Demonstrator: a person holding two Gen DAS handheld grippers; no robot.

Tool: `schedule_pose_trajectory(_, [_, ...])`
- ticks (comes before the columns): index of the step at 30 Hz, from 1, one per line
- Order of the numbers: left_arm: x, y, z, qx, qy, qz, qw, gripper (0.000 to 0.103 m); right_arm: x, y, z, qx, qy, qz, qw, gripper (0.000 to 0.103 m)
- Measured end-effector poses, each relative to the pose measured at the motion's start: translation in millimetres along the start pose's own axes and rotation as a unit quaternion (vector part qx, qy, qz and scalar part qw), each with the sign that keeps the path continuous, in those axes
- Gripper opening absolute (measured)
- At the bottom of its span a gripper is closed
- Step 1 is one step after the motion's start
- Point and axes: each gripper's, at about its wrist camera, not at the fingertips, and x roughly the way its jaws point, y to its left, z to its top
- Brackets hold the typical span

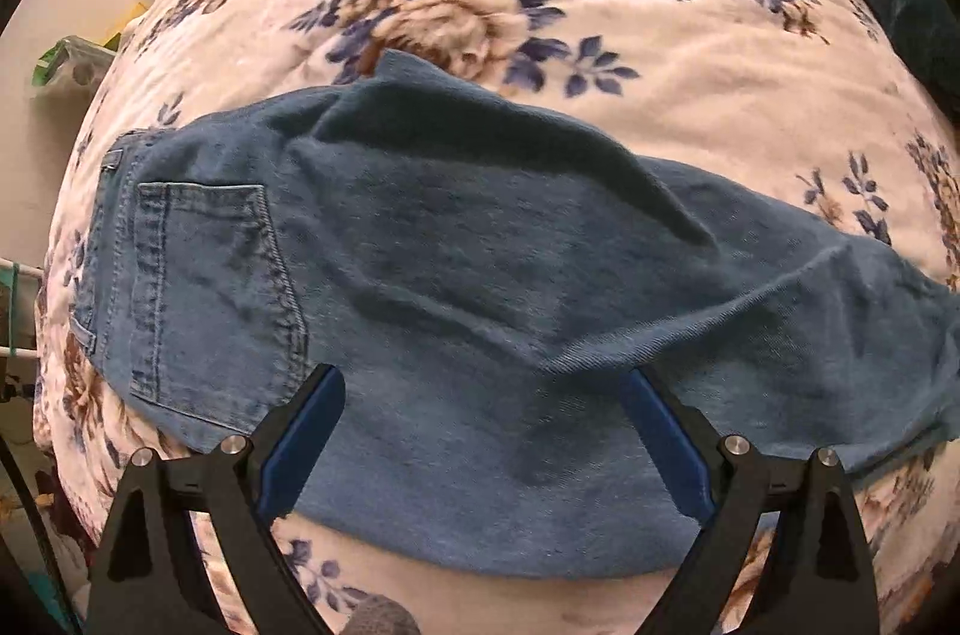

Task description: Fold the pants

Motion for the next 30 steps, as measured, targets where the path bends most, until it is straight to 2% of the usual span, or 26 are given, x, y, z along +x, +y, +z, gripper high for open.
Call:
schedule_pose_trajectory(3, [3.3,-5.8,-0.3,0.003,0.004,-0.005,1.0,0.095,18.0,-44.2,-12.8,0.065,0.045,0.043,0.996,0.013])
schedule_pose_trajectory(7, [4.4,-10.1,-1.3,0.002,0.006,-0.014,0.9999,0.095,31.8,-72.7,-19.0,0.118,0.06,0.09,0.987,0.021])
schedule_pose_trajectory(11, [3.9,-13.7,-4.3,0.005,0.007,-0.016,0.9998,0.095,21.8,-80.1,-19.4,0.128,0.039,0.115,0.984,0.034])
schedule_pose_trajectory(13, [3.9,-15.5,-6.1,0.007,0.008,-0.016,0.9998,0.095,14.0,-82.2,-18.2,0.127,0.023,0.121,0.984,0.053])
schedule_pose_trajectory(17, [6.2,-20.3,-10.2,0.014,0.013,-0.017,0.9997,0.095,12.2,-84.9,-9.8,0.126,0.003,0.105,0.986,0.055])
schedule_pose_trajectory(18, [6.4,-20.5,-10.3,0.014,0.014,-0.016,0.9997,0.095,13.4,-88.7,-7.2,0.127,0.0,0.097,0.987,0.051])
schedule_pose_trajectory(19, [6.2,-20.8,-10.5,0.013,0.014,-0.016,0.9997,0.095,14.4,-89.8,-5.4,0.127,-0.006,0.08,0.989,0.025])
schedule_pose_trajectory(20, [5.2,-21.0,-10.5,0.013,0.012,-0.017,0.9997,0.095,13.8,-90.3,-5.1,0.123,-0.013,0.059,0.991,0.009])
schedule_pose_trajectory(21, [4.4,-21.0,-10.4,0.013,0.011,-0.017,0.9997,0.095,11.9,-90.1,-4.7,0.117,-0.02,0.046,0.992,0.005])
schedule_pose_trajectory(24, [2.0,-21.3,-9.1,0.013,0.006,-0.015,0.9998,0.095,-7.5,-73.1,-3.0,0.081,-0.056,0.059,0.993,0.005])
schedule_pose_trajectory(26, [0.2,-20.7,-8.1,0.014,0.001,-0.013,0.9998,0.095,-35.3,-57.4,-2.0,0.05,-0.091,0.088,0.991,0.005])
schedule_pose_trajectory(30, [0.3,-16.7,-4.7,0.009,-0.003,-0.01,0.9999,0.095,-95.3,-41.7,4.7,0.023,-0.161,0.162,0.973,0.005])
